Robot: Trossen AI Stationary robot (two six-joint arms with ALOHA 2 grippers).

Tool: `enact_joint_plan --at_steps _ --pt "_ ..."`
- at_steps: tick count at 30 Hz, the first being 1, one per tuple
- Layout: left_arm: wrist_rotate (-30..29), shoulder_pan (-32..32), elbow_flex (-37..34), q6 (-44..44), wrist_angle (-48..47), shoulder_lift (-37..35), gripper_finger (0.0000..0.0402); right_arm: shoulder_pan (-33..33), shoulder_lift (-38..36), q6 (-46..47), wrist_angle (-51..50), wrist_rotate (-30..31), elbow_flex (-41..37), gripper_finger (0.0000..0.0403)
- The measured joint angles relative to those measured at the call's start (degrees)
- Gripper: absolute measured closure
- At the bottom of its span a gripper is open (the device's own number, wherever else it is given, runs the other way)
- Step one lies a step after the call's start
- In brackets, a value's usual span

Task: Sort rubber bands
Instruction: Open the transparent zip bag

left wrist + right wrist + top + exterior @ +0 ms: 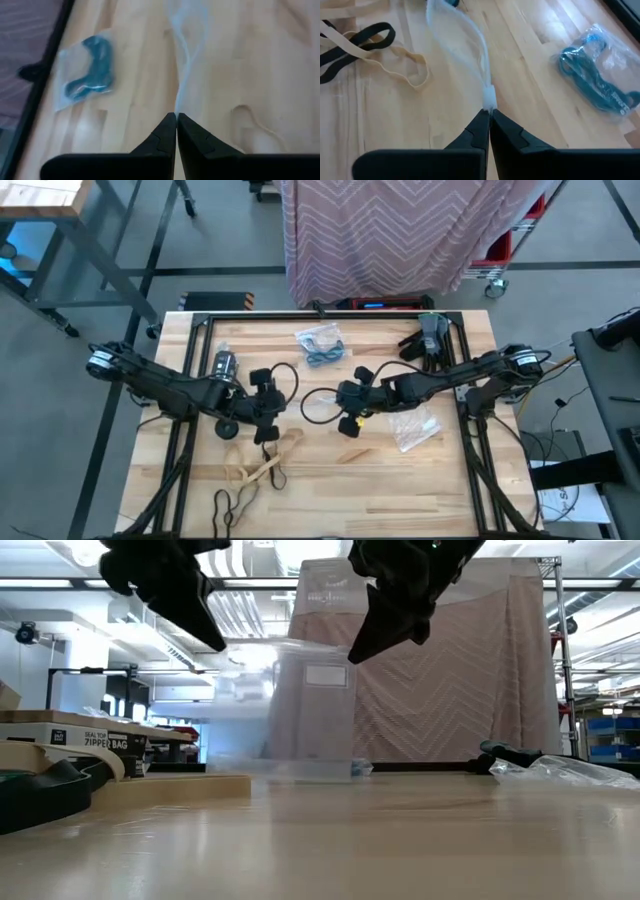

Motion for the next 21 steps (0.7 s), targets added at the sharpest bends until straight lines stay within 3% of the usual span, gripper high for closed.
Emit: enact_joint_plan --at_steps 9,21 --pt "0.23 0.0 0.0 0.77 3.3 -0.07 0.0402 0.0 0.0 -0.06 1.45 -2.47 0.0 0.0403" --pt "-2.32 0.55 0.0 -3.24 0.88 -0.35 0.0402 -0.11 -0.15 2.43 0.97 -2.54 0.0 0.0403"
